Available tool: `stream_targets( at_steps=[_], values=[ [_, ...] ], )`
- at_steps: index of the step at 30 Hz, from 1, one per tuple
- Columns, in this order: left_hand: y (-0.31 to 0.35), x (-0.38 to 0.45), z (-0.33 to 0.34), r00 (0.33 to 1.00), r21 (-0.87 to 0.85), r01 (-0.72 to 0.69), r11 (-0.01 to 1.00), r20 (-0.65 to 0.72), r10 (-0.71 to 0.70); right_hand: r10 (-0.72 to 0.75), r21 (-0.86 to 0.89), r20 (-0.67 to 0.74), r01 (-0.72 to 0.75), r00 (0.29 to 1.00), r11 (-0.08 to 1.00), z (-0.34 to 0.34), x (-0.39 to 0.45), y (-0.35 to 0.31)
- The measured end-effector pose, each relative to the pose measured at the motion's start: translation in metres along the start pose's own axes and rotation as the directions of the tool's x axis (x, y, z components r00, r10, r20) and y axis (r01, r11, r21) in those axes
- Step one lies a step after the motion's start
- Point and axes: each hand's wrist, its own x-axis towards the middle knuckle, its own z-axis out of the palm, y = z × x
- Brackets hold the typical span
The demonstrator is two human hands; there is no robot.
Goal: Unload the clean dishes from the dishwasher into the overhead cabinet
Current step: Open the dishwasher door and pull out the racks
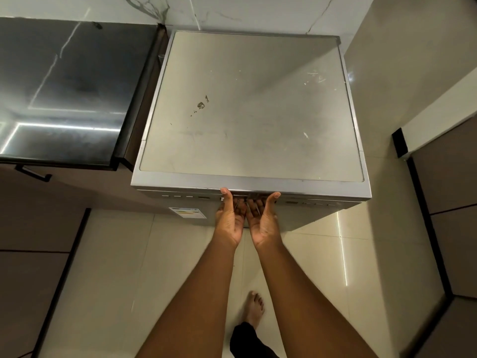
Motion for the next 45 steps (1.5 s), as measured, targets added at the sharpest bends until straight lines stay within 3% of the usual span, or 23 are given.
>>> stream_targets(
  at_steps=[7, 12, 24, 31, 38, 41, 45],
  values=[
    [-0.004, 0.002, 0.004, 0.999, -0.017, -0.026, 1.000, -0.020, 0.026, -0.021, 0.015, -0.003, 0.021, 1.000, 1.000, 0.004, 0.000, 0.002],
    [-0.014, -0.010, 0.000, 0.997, -0.021, 0.008, 1.000, -0.082, -0.010, 0.027, 0.009, -0.111, -0.027, 0.993, 1.000, -0.005, -0.008, 0.015],
    [-0.040, -0.069, -0.075, 0.978, 0.161, 0.099, 0.982, -0.198, -0.066, 0.007, -0.132, -0.199, -0.034, 0.980, 0.991, -0.069, -0.066, 0.045],
    [-0.051, -0.102, -0.126, 0.963, 0.223, 0.226, 0.948, -0.199, -0.183, -0.013, -0.179, -0.266, -0.036, 0.964, 0.983, -0.101, -0.106, 0.074],
    [-0.038, -0.132, -0.183, 0.914, 0.120, 0.401, 0.908, -0.126, -0.386, -0.011, -0.175, -0.325, -0.048, 0.946, 0.983, -0.121, -0.146, 0.099],
    [-0.026, -0.137, -0.210, 0.918, 0.181, 0.359, 0.916, -0.247, -0.311, -0.013, -0.181, -0.345, -0.053, 0.939, 0.982, -0.125, -0.152, 0.108],
    [-0.002, -0.126, -0.236, 0.923, 0.196, 0.204, 0.959, -0.365, -0.121, 0.021, -0.196, -0.418, -0.112, 0.908, 0.974, -0.132, -0.149, 0.118]
  ],
)
